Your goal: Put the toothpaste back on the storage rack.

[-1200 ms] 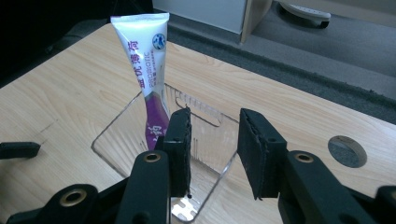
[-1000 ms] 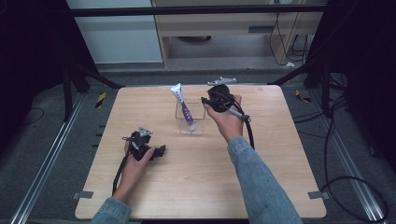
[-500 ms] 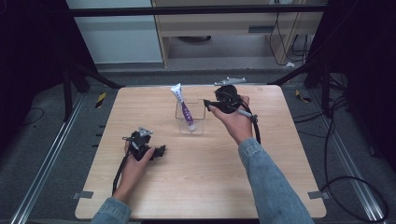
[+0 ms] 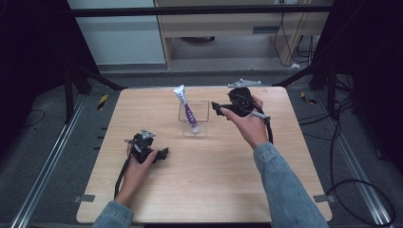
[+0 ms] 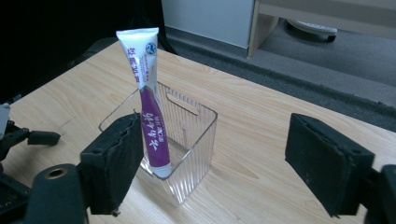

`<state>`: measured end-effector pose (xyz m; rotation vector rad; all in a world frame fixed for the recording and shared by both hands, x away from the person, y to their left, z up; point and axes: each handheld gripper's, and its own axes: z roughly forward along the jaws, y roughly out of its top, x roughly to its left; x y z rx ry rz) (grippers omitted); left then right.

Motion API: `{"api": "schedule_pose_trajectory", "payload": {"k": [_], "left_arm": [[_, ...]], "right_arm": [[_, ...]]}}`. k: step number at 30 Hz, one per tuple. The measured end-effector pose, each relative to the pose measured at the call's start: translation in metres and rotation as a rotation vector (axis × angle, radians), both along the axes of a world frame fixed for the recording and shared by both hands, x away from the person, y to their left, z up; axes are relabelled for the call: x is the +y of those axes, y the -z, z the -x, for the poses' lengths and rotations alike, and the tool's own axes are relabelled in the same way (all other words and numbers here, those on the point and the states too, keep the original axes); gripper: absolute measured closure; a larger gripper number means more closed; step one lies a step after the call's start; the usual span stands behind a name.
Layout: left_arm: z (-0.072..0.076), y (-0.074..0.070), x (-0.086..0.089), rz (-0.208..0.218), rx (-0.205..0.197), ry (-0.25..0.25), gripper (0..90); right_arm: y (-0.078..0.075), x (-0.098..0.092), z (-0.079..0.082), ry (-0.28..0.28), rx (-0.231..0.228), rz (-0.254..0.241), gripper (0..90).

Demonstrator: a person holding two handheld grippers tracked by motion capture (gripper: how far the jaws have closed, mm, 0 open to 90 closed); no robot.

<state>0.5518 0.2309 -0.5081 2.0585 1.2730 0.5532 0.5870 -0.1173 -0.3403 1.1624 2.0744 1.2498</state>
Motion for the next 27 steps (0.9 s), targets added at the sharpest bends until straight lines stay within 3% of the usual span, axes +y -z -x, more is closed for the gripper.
{"api": "schedule_pose_trajectory", "payload": {"k": [6, 13, 27], "left_arm": [[0.000, 0.000, 0.000, -0.004, 0.002, 0.003, 0.0], [0.000, 0.000, 0.000, -0.003, 0.002, 0.002, 0.0], [0.000, 0.000, 0.000, -0.003, 0.002, 0.001, 0.0]], "right_arm": [[0.004, -0.011, 0.000, 0.009, -0.013, 0.047, 10.3], [0.007, -0.022, -0.002, 0.071, -0.008, 0.061, 8.7], [0.020, -0.042, 0.000, 0.124, -0.005, 0.079, 8.0]]}}
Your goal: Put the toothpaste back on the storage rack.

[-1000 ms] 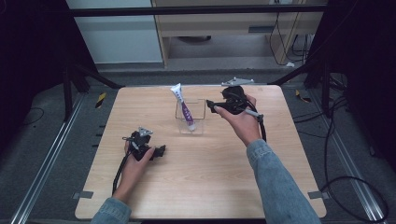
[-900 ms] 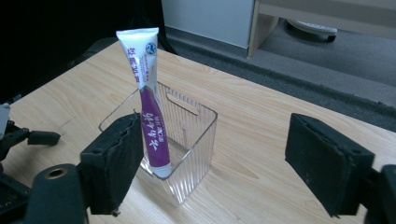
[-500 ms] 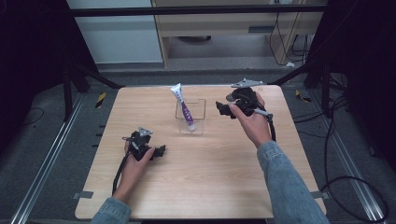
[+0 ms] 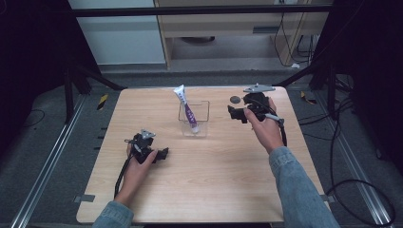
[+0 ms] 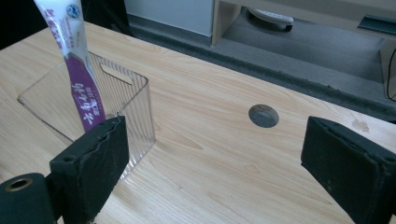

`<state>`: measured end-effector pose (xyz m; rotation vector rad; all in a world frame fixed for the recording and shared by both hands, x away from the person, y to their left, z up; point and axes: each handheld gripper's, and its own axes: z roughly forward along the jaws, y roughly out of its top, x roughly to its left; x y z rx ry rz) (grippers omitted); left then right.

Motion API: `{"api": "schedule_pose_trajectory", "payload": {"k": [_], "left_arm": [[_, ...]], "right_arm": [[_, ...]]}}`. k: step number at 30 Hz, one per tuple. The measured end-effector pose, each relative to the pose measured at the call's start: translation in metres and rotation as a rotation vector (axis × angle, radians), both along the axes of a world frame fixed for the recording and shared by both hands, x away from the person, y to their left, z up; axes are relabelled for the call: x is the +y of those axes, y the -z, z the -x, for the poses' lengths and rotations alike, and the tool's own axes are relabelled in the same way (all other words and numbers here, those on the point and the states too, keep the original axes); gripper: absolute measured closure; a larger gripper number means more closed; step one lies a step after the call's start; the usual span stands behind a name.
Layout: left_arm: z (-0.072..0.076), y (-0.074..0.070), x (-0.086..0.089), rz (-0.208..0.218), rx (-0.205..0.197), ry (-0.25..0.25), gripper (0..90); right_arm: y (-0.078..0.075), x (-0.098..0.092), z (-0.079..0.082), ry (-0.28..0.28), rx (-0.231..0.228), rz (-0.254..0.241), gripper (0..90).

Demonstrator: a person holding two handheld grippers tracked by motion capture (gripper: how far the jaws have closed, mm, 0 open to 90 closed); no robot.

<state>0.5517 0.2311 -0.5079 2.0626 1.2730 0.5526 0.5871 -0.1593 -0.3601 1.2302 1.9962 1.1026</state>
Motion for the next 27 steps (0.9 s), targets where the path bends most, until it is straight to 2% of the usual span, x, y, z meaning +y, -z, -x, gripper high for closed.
{"api": "schedule_pose_trajectory", "payload": {"k": [12, 21, 27], "left_arm": [[0.000, 0.000, 0.000, 0.003, -0.002, -0.001, 0.0], [0.000, 0.000, 0.000, 0.001, -0.001, 0.000, 0.0], [0.000, 0.000, 0.000, 0.000, -0.001, 0.000, 0.0]], "right_arm": [[0.018, -0.018, 0.004, 0.008, 0.015, 0.043, 9.5], [0.032, -0.039, 0.013, 0.002, 0.018, 0.108, 11.9], [0.045, -0.048, 0.015, 0.010, 0.033, 0.128, 11.5]]}}
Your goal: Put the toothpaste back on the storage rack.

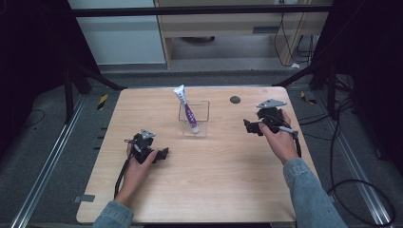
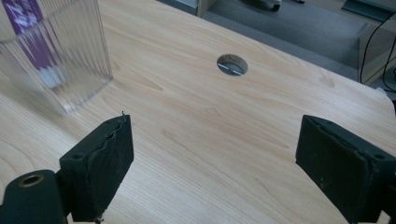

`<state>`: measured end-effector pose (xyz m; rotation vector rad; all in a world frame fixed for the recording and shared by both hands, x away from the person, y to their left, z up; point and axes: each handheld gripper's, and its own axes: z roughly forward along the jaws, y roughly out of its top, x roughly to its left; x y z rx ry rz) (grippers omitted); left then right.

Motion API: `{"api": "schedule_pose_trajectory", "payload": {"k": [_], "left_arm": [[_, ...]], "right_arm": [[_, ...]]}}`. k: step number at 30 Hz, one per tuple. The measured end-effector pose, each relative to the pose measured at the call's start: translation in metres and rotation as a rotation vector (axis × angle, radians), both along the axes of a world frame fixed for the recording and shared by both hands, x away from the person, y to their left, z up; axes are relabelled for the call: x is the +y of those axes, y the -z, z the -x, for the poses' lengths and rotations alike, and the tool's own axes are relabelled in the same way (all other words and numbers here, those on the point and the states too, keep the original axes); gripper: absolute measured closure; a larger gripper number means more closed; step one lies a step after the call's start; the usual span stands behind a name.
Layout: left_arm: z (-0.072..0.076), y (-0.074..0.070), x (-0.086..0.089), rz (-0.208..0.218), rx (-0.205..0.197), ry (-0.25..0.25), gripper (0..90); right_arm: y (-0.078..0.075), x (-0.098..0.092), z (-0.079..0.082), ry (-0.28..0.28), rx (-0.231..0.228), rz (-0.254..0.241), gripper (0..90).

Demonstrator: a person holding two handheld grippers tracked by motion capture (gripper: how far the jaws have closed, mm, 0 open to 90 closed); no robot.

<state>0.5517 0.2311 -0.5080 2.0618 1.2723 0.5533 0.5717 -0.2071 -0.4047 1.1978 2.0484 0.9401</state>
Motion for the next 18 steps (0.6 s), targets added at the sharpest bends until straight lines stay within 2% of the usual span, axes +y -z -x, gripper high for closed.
{"api": "schedule_pose_trajectory", "payload": {"k": [3, 18], "left_arm": [[0.000, 0.000, 0.000, 0.000, 0.000, 0.000, 0.0], [0.000, 0.000, 0.000, 0.000, 0.000, 0.000, 0.0]], "right_arm": [[0.009, -0.005, 0.001, 0.019, 0.009, -0.021, 11.9], [0.054, -0.031, 0.002, 0.082, 0.075, 0.000, 13.3]]}}
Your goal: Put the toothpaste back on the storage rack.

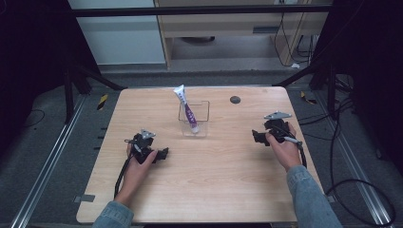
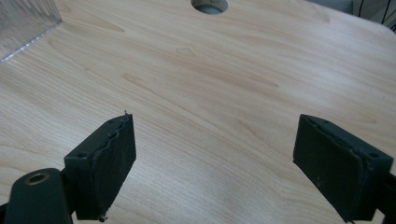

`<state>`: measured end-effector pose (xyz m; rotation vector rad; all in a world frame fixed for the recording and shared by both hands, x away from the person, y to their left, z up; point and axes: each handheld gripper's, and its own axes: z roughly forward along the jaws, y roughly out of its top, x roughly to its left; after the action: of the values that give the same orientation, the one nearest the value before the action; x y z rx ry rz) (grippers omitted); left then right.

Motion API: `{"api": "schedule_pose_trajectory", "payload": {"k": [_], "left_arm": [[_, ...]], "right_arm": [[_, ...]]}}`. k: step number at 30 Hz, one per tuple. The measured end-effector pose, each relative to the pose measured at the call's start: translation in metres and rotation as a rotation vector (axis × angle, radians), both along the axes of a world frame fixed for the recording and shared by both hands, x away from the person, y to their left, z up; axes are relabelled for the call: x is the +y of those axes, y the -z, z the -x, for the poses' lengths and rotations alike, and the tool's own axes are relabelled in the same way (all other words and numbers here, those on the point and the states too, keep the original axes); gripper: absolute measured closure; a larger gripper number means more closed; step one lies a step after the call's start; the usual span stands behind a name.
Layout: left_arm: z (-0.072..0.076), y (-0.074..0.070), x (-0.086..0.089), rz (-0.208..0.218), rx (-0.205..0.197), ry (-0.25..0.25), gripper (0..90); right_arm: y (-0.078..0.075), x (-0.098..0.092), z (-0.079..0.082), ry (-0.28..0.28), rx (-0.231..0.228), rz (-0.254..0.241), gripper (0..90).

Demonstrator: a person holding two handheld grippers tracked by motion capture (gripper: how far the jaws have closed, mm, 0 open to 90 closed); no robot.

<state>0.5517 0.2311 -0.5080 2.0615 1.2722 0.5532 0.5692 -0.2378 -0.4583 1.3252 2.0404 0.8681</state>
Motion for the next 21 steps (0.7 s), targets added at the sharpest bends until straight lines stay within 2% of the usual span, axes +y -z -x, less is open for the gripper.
{"api": "schedule_pose_trajectory", "payload": {"k": [5, 13, 17, 21], "left_arm": [[0.000, 0.000, 0.000, 0.000, 0.000, 0.000, 0.0], [0.000, 0.000, 0.000, 0.000, 0.000, 0.000, 0.0], [0.000, 0.000, 0.000, -0.001, 0.000, 0.000, 0.0], [0.000, 0.000, 0.000, 0.000, 0.000, 0.000, 0.0]], "right_arm": [[0.013, -0.002, 0.000, 0.000, 0.028, -0.004, 13.3], [0.034, 0.000, -0.003, 0.015, 0.060, -0.047, 13.9], [0.041, 0.000, -0.007, 0.018, 0.061, -0.078, 13.7], [0.046, -0.001, -0.012, 0.042, 0.062, -0.086, 13.6]]}}
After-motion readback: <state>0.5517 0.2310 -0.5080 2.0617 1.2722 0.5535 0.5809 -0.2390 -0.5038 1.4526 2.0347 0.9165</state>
